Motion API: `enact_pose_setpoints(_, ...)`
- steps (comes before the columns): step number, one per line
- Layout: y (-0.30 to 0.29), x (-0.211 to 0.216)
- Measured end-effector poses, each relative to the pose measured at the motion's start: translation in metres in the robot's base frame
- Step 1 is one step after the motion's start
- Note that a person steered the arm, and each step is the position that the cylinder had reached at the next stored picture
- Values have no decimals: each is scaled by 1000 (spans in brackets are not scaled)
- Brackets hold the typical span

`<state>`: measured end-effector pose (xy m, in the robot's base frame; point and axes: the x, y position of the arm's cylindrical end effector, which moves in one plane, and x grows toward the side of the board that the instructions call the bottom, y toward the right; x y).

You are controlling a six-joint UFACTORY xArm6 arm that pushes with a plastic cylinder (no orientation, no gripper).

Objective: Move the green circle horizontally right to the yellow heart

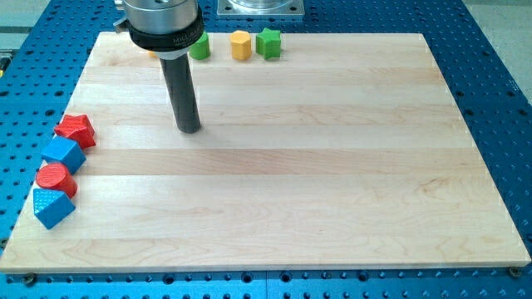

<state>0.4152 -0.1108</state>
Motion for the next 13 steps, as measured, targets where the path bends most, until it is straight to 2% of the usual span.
enact_pose_setpoints(3, 8, 14)
enact_pose_setpoints(4, 31, -29)
enact_pose_setpoints(5, 115, -35)
enact_pose_setpoints(6, 170, -33)
enact_pose_setpoints(7, 166, -36)
enact_pose_setpoints(8, 185, -62)
enact_pose_setpoints(9, 212, -110)
enact_pose_setpoints(11, 198, -210)
enact_pose_setpoints(12, 193, -222)
enact_pose_setpoints(13, 134, -222)
